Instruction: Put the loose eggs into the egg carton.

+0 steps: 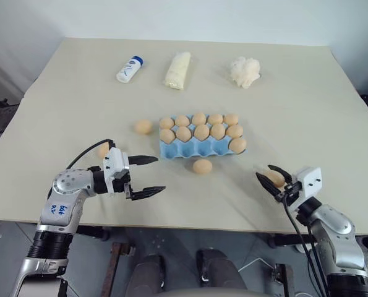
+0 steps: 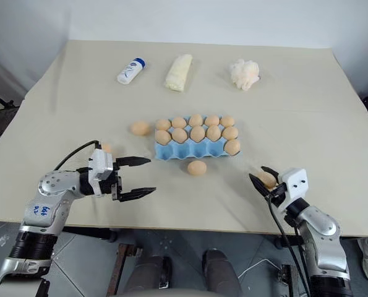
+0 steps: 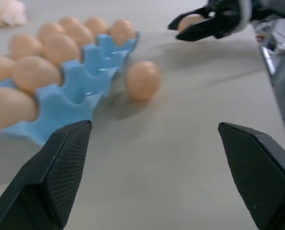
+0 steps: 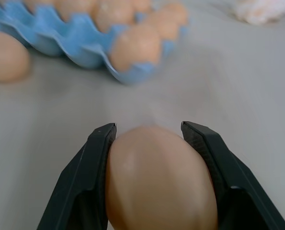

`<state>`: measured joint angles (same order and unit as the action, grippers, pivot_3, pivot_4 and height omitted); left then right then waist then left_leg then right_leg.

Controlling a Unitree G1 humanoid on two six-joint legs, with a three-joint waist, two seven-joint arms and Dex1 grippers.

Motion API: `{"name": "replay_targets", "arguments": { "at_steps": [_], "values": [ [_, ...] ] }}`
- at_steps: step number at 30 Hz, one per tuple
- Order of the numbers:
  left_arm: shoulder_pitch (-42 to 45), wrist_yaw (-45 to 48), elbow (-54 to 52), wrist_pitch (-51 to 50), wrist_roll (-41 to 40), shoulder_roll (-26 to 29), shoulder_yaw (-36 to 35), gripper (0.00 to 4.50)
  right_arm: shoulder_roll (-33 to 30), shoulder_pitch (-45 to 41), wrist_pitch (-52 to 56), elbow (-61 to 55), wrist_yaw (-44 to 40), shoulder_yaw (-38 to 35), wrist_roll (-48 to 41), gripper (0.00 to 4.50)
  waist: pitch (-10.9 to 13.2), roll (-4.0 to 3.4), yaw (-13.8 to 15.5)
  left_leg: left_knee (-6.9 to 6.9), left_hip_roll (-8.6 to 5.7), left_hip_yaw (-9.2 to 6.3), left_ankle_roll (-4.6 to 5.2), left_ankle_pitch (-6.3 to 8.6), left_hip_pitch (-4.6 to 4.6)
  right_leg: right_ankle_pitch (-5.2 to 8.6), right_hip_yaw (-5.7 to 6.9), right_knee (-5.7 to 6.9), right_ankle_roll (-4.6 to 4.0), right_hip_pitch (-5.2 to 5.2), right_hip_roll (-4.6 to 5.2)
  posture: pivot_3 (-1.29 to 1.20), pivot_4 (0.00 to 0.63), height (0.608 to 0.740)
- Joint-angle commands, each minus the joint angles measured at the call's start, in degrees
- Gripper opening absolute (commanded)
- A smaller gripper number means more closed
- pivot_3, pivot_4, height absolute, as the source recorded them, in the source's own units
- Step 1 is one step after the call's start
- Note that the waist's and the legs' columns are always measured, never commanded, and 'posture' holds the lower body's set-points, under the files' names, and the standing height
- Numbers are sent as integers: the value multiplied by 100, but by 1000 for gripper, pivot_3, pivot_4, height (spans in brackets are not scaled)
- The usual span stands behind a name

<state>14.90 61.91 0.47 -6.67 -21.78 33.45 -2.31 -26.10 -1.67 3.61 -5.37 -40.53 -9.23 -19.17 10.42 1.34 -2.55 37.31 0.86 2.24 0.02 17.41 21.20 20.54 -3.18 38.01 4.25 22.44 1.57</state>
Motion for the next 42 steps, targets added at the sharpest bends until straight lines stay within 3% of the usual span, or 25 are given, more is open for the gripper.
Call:
{"name": "replay_targets", "arguments": {
  "at_steps": [1, 7, 12, 17, 20, 26, 33, 38, 42],
  "values": [
    [-97, -142, -260, -9, -99, -2, -135, 4500, 50, -607, 425, -533, 59, 428, -34, 1939, 0, 0, -24, 1, 0, 0, 0, 0, 1, 0, 0, 1, 0, 1, 0, 0, 150, 740],
    [-208, -324, -347, -41, -137, -18, -150, 4500, 340, -1802, 665, 39, 311, 984, 344, 1939, 0, 0, -40, -2, 0, -7, -1, 0, 5, -1, 8, -3, 0, 4, 2, 0, 150, 740],
    [-306, -450, -469, -100, -159, -28, -172, 4500, 463, -2413, 248, 1033, 280, 1208, 744, 1939, 0, 1, -37, -5, 0, -8, 0, 3, 10, -2, 13, -7, 3, 8, 5, 0, 150, 740],
    [-405, -513, -591, -186, -188, -7, -195, 4500, 633, -2689, 81, 1403, 315, 1120, 710, 3532, 0, 0, -61, -11, 0, -8, 0, 4, 11, -3, 14, -7, 3, 11, 5, 0, 150, 740],
    [-499, -506, -698, -329, -285, 45, -282, 4500, 487, -2402, 281, 787, 54, 1003, 407, 4486, 0, 0, -66, -13, 0, -8, -1, 4, 12, -3, 14, -6, 4, 14, 5, 0, 150, 740],
    [-750, -316, -591, -302, -406, 361, -646, 4500, -470, -870, 553, -864, -964, 270, -634, 4486, 1, 0, 4, -20, 0, -17, 1, 11, 16, -3, 26, -17, 4, 9, 7, 0, 150, 740],
    [-783, -119, -57, -122, -416, 637, -1049, 4500, -1202, 799, 81, -1041, -1619, -1006, -957, 4486, 1, 0, 48, -16, 1, -14, 5, 12, 3, -2, 25, -38, 4, -12, 9, 0, 150, 740],
    [-531, -160, 194, 42, -319, 577, -993, 4500, -1312, 1339, -208, -816, -1927, -1128, -818, 4486, 1, 1, 39, -11, 1, -12, 6, -1, -4, -7, 20, -31, -6, -17, 9, 0, 150, 740],
    [-378, -227, 225, 46, -330, 506, -943, 4500, -1244, 1129, -360, -776, -1945, -838, -721, 4486, 1, 0, 34, -8, 0, -11, 9, -3, -5, -12, 17, -31, -4, -20, 10, 0, 150, 740]
  ]
}}
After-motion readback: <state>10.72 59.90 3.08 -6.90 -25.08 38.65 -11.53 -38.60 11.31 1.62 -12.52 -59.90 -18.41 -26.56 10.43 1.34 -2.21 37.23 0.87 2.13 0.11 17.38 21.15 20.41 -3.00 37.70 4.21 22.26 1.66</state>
